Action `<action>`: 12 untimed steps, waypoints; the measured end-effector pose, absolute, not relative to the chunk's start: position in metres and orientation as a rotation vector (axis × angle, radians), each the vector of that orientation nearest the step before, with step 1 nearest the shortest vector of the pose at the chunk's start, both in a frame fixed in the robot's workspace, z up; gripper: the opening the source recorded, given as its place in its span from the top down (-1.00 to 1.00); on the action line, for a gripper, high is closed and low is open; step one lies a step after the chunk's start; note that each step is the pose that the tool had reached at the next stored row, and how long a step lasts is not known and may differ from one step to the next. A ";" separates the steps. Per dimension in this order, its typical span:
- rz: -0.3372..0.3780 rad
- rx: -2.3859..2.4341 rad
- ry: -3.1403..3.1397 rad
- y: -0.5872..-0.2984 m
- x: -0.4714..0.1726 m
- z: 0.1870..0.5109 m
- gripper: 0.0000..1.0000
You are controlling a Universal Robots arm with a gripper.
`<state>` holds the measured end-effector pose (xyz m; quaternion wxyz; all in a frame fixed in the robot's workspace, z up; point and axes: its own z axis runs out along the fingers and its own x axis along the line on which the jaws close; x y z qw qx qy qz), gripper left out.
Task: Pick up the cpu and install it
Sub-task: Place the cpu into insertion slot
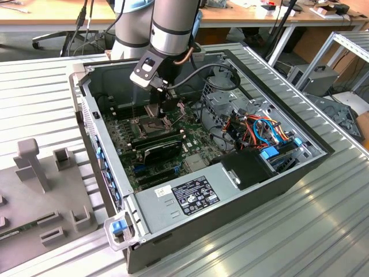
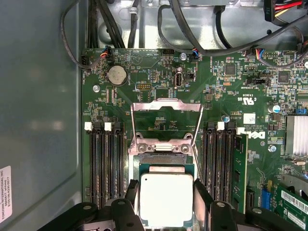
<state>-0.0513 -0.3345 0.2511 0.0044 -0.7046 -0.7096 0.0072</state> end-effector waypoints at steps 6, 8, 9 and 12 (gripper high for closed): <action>0.023 -2.207 -2.223 -0.335 -0.051 0.246 -0.09; 0.023 -2.207 -2.223 -0.335 -0.051 0.243 -0.09; 0.023 -2.207 -2.223 -0.335 -0.051 0.242 -0.09; 0.025 -2.206 -2.226 -0.335 -0.051 0.240 -0.09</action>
